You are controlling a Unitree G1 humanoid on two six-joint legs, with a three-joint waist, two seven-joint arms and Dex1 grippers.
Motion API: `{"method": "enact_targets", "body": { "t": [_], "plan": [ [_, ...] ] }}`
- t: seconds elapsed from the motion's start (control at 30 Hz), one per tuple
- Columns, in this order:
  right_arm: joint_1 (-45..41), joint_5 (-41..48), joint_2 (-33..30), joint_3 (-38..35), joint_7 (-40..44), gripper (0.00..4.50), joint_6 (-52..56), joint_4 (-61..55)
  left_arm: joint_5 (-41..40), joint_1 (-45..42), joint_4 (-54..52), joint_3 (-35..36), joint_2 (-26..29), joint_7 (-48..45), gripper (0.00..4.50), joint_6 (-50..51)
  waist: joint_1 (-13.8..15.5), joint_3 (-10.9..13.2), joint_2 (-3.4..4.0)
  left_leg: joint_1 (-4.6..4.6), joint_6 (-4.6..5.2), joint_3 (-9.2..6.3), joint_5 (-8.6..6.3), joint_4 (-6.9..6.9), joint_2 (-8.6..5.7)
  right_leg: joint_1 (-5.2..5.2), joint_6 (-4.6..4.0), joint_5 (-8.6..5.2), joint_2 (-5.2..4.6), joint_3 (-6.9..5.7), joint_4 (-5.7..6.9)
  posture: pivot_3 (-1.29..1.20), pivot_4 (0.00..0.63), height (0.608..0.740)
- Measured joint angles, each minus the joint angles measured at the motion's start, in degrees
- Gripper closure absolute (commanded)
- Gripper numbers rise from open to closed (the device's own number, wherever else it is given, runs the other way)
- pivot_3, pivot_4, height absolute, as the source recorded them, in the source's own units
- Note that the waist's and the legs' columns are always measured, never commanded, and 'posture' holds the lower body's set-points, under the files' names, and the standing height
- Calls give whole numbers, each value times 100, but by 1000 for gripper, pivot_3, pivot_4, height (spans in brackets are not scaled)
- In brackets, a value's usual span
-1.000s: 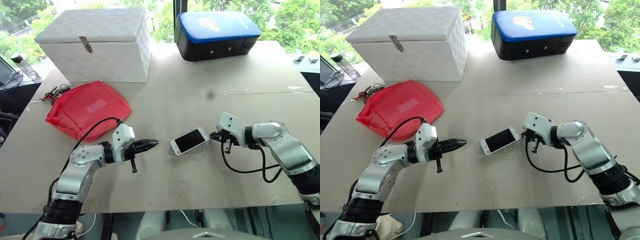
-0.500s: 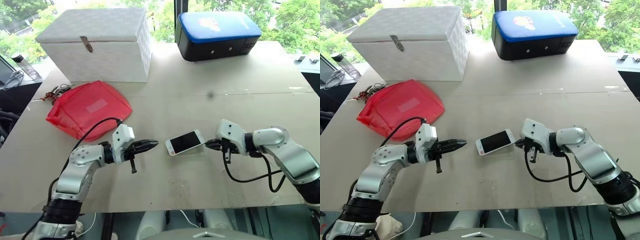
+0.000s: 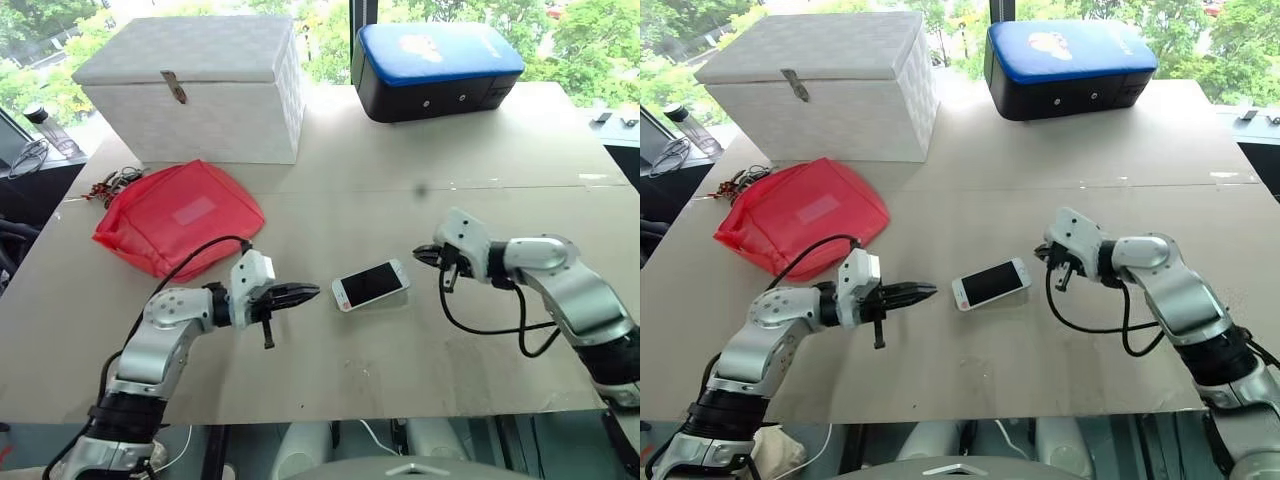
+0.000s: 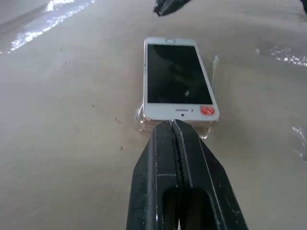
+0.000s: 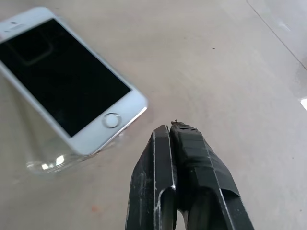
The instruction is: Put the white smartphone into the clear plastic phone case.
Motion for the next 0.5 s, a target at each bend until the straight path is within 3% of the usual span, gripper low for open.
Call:
{"method": "enact_targets", "body": {
  "t": [0.23, 0.5],
  "plan": [
    [-307, -340, 179, 392, 304, 4483, -578, 895, 420, -431, 358, -442, -373, 182, 4500, -96, -7, 1, -1, -3, 0, -1, 0, 1, 0, -1, 0, 0, 0, -4, 1, 0, 150, 740],
    [436, -193, -298, 4, 497, 4483, -306, -150, 636, -789, 716, -604, -714, 302, 4500, -207, 20, 1, -1, -6, 0, -6, 0, 5, -1, 1, 0, 0, -1, -6, 1, 0, 150, 740]
  ]
}}
